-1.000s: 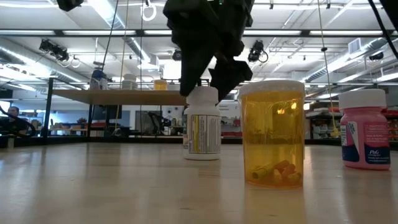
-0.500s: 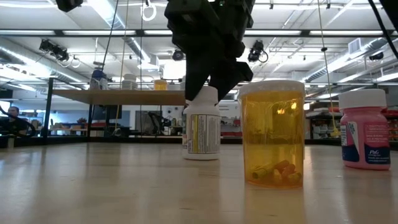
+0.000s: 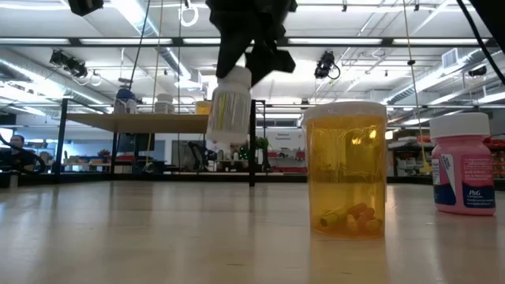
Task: Pick and place medicine bottles onto shelf by color
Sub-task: Put the white and green pill bottle on the shelf
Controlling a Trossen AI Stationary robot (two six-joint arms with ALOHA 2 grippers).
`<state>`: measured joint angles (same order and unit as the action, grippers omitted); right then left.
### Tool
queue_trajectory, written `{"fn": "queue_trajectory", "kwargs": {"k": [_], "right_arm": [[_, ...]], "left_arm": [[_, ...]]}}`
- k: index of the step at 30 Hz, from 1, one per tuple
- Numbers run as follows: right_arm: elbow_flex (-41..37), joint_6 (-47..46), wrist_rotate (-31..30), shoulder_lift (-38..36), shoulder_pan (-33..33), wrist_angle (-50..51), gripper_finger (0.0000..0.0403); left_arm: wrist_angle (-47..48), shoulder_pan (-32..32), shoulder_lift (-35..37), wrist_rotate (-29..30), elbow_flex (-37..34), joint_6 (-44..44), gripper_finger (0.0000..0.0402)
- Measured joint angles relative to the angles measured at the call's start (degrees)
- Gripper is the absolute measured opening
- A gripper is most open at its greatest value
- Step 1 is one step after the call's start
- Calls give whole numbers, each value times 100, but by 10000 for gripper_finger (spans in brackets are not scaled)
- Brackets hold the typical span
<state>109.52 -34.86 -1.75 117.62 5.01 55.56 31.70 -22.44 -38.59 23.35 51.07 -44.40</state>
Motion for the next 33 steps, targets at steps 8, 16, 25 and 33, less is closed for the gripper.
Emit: {"fn": "queue_trajectory", "kwargs": {"k": [8,16,25,33], "right_arm": [[736,710,-106,-15,-744,740,212],[872,889,258,-7,-1018,533,212],[1618,1249,-67,-9,-1372,478,212],[1938,1484,-204,-9,-1890,337,213]], "left_arm": [[-3,2,0,3,0,-29,172],[-1,2,0,59,0,-147,172],[48,2,-2,485,0,-15,172],[75,13,-2,1022,0,212,172]]}}
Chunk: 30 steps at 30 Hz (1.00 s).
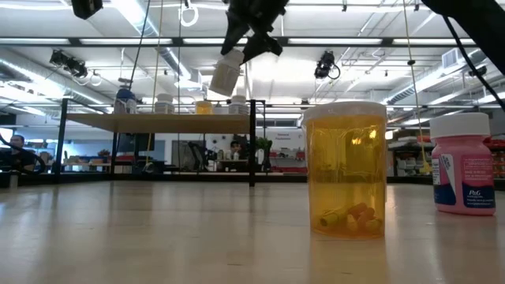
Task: Pick and place medicine bottles onto shelf by color
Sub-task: Put the white and green pill bottle on the shelf
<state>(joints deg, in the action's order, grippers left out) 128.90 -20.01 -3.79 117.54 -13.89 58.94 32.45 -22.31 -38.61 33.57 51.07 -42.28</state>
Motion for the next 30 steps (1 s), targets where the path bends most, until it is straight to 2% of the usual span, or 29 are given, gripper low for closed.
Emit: {"fn": "queue_trajectory", "kwargs": {"k": [12,19,30], "right_arm": [[-2,318,345,2,-607,26,213],[-77,547,459,2,-623,155,213],[-100,662,445,73,-623,107,214]], "left_arm": [[48,0,1,48,0,-9,172],[234,85,2,1309,0,11,172],[212,387,0,1335,0,-57,172]]}}
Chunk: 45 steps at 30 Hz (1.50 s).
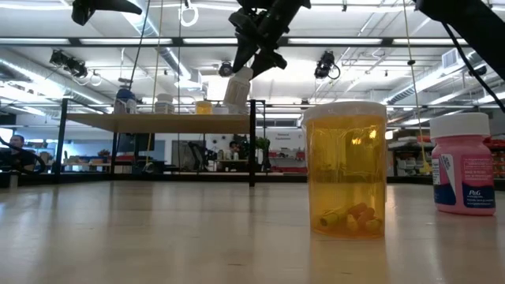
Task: Pick and place medicine bottles onto shelf by color
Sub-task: Put the white and green pill bottle on the shelf
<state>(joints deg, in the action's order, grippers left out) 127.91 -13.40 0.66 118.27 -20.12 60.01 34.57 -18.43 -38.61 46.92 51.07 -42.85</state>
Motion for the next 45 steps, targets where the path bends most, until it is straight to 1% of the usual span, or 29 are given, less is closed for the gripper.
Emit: {"fn": "queue_trajectory", "kwargs": {"k": [12,21,41,45], "right_arm": [[3,145,-234,-6,-7,-81,215],[3,145,-233,-6,2,-59,247],[3,130,-231,-6,29,4,243],[3,139,-184,-10,79,13,243]], "left_arm": [[-4,0,0,-20,0,-18,172],[-4,0,0,-20,0,-28,172],[-3,-9,0,-24,0,-48,172],[-2,-11,0,-134,0,-49,172]]}}
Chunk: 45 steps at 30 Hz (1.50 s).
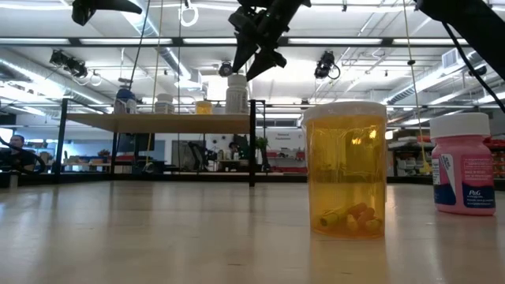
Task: Pick and place medicine bottles onto shelf by color
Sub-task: Put the white and green pill bottle on the shelf, then put the left orange bottle on the shelf
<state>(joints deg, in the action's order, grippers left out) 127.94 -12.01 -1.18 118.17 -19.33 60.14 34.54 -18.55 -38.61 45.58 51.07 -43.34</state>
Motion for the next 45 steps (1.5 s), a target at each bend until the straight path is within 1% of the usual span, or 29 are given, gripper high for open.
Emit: {"fn": "queue_trajectory", "kwargs": {"k": [7,11,15,21,31,41,45], "right_arm": [[1,-4,34,-7,141,537,243],[1,-19,-284,-9,199,539,243],[1,-174,-424,-9,200,544,243],[2,-151,-738,-9,149,519,243],[4,-166,-775,-9,72,64,243],[4,-192,-764,-9,72,64,243],[4,-486,-739,-37,104,237,243]], "left_arm": [[14,0,0,-83,0,42,172],[120,0,0,-83,0,47,172],[136,0,0,-83,0,47,172],[133,0,0,-83,0,43,172],[131,0,0,-83,0,44,172],[129,0,0,-84,0,43,172],[125,0,0,-85,0,-33,172]]}}
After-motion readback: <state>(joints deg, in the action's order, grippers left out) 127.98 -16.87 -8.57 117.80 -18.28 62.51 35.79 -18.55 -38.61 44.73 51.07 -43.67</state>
